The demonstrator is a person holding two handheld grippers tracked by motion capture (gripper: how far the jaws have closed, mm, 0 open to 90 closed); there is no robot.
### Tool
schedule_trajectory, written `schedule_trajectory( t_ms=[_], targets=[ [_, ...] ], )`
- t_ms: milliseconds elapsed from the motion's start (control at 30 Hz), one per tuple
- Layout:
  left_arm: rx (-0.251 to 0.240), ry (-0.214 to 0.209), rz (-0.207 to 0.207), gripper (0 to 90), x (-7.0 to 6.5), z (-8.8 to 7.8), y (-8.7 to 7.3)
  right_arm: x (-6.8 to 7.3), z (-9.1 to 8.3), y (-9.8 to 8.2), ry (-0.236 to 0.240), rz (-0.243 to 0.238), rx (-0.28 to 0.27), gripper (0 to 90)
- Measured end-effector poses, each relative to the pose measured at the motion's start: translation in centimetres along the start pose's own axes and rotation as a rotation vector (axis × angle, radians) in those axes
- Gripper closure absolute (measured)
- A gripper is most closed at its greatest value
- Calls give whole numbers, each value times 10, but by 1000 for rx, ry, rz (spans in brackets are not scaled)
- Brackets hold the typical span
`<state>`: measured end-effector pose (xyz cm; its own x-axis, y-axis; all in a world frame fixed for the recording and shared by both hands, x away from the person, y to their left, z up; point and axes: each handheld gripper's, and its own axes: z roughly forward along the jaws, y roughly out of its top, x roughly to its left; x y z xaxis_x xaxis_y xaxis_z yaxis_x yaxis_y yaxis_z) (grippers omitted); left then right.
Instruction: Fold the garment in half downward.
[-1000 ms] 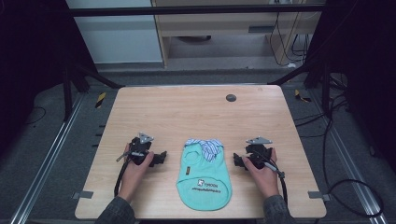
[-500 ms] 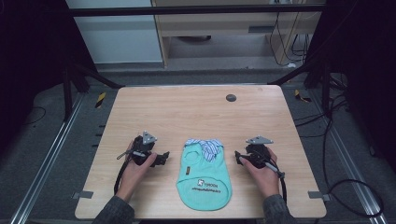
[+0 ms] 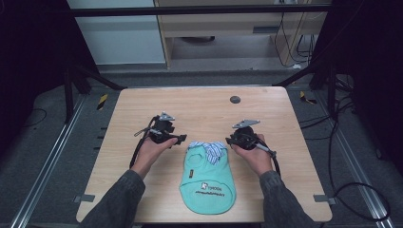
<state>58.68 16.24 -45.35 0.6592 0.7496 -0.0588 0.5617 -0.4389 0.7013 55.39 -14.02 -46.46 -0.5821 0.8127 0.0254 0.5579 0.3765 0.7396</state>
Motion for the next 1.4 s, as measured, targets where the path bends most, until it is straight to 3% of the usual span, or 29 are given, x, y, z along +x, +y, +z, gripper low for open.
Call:
schedule_trajectory(
  t_ms=[33, 133, 167, 300, 500, 733, 833, 867, 933, 967, 1033, 1167, 1400],
  targets=[
    [22, -4, 19, 354, -4, 10, 3, 2, 7, 5, 14, -13, 13, 746],
    [23, -27, -1, 366, -8, 19, 4, 3, 14, 8, 16, -14, 24, 735],
    [40, -36, 16, 381, -13, 25, 4, 5, 20, 9, 23, -24, 39, 703],
    [77, -15, 32, 389, -17, 37, 3, 5, 26, 6, 16, -18, 64, 668],
    [121, -33, 45, 406, -17, 44, -1, 10, 32, -1, 40, -21, 108, 606],
    [130, -31, 81, 411, -21, 44, -3, 13, 36, -2, 49, -33, 136, 589],
    [127, -43, 101, 449, -24, 43, -5, 15, 35, -1, 69, -44, 154, 647],
    [124, -59, 108, 530, -26, 41, -6, 17, 35, 0, 86, -43, 168, 712],
    [128, -69, 111, 636, -28, 40, -7, 18, 35, 0, 94, -50, 175, 729],
    [135, -86, 113, 636, -30, 40, -7, 19, 34, 0, 104, -45, 177, 752],
    [142, -105, 120, 775, -32, 39, -7, 21, 34, 1, 118, -48, 185, 809],
    [153, -120, 125, 855, -34, 37, -6, 20, 33, 2, 139, -71, 188, 841],
    [123, -117, 176, 871, -37, 25, 3, 21, 19, 10, 138, -123, 156, 845]
  ],
)
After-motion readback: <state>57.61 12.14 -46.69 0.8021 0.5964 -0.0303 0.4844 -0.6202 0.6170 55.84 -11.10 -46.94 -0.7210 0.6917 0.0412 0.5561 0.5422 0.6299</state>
